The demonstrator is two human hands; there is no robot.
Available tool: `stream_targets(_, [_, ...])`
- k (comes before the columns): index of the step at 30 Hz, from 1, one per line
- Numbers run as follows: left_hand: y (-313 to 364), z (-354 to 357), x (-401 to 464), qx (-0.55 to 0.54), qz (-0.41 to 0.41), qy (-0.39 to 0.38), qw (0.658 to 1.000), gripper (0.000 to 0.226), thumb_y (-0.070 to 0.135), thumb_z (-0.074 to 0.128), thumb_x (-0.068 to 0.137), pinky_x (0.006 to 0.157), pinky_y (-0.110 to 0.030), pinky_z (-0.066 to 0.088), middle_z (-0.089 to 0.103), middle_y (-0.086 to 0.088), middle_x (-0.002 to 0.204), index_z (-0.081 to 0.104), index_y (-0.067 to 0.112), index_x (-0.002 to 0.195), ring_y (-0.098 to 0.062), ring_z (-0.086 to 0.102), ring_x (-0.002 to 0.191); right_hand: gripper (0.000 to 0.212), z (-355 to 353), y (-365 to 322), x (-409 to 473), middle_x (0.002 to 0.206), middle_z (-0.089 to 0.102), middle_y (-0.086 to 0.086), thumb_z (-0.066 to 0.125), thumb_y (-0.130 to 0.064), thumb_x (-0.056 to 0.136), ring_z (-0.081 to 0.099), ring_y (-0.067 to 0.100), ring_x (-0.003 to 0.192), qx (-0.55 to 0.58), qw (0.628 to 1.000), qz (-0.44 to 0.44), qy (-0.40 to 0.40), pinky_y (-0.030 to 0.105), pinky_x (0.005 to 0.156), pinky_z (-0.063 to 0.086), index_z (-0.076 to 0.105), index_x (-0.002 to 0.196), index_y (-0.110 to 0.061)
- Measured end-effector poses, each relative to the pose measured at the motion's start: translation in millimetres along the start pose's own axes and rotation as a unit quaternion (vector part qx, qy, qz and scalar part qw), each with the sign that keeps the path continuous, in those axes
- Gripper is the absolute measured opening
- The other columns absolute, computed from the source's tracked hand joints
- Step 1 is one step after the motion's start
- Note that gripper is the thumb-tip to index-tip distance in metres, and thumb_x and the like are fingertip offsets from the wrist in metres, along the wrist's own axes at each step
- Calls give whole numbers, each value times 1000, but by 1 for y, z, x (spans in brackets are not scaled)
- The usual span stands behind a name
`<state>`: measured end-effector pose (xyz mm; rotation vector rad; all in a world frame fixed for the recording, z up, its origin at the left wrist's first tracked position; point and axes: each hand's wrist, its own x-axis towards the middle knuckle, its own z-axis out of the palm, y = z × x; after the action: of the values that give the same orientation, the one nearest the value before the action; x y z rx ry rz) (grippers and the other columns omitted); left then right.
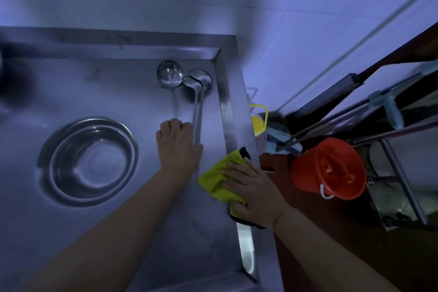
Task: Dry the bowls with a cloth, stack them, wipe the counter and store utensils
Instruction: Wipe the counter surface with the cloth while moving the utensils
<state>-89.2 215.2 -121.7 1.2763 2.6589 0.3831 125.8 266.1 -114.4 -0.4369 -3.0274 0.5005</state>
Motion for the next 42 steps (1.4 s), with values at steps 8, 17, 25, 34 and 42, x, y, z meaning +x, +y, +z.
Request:
stream_targets(8, [-18, -3, 17, -35, -142, 8, 989, 65, 28, 66, 60, 84, -42, 28, 50, -22, 107, 47, -2, 115, -37, 42, 100, 51, -6, 24, 82, 137, 55, 3, 53, -36, 75, 43, 24, 133, -81, 993, 87, 0, 44, 115, 19, 64, 122, -22])
stream_targets(17, [-28, -9, 26, -10, -168, -23, 985, 14, 12, 57, 73, 67, -43, 38, 59, -24, 79, 53, -1, 78, -39, 55, 77, 69, -3, 39, 145, 149, 38, 15, 52, -42, 79, 26, 32, 141, -170, 975, 138, -35, 53, 117, 10, 43, 141, -14])
stream_targets(25, [-23, -32, 30, 0, -171, -25, 985, 12, -4, 59, 75, 57, -42, 44, 58, -23, 79, 48, 1, 76, -41, 58, 70, 73, -4, 57, 178, 154, 20, 24, 41, -45, 87, 12, 36, 145, -179, 975, 119, -50, 52, 117, -2, 27, 148, -8])
stream_targets(34, [-80, -46, 28, -126, -309, 101, 937, 13, 18, 44, 92, 69, -42, 37, 52, -23, 102, 45, 5, 92, -45, 54, 89, 78, -2, 89, 269, 157, 6, 22, 26, -63, 91, 5, 38, 145, -202, 971, 115, -59, 53, 117, -3, 10, 152, -17])
stream_targets(42, [-132, -58, 7, -172, -344, 155, 910, 12, 17, 47, 93, 60, -33, 28, 47, -5, 76, 41, 11, 84, -26, 44, 66, 65, 33, 44, 335, 160, -3, 8, 26, -58, 95, -6, 30, 146, -160, 984, -4, -72, 52, 114, -7, 7, 151, -33])
